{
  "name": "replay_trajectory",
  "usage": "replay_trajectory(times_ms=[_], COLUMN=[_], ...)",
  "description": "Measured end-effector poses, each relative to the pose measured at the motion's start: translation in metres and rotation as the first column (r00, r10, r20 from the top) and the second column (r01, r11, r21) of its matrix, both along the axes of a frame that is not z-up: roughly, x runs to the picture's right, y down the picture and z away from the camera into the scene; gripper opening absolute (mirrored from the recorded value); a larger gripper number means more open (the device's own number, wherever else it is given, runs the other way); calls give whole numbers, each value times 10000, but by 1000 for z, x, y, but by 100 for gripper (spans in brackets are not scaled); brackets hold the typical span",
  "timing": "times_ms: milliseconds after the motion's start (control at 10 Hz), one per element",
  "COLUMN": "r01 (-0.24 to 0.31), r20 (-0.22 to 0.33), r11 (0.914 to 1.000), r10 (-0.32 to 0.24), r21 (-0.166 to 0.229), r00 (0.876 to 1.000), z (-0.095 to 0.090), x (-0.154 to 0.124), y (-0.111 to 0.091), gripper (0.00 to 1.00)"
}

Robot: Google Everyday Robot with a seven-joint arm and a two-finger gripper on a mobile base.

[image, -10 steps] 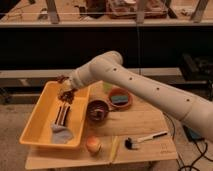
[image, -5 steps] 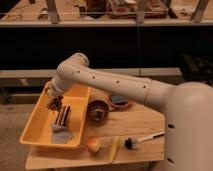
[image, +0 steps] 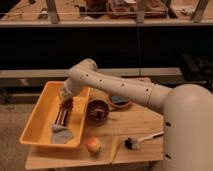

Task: Place grapes in tray

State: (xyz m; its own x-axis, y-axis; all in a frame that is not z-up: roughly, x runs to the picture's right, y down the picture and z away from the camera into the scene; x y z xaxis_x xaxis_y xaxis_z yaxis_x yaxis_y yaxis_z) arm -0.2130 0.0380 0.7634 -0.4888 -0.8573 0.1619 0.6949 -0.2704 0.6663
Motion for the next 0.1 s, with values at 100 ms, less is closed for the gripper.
replay_trajectory(times_ms=[100], r01=[35], r20=[45], r11=[10000], r10=[-35], r21=[-4], r00=[10000], z=[-1], x=[-4], y=[1], gripper=[80])
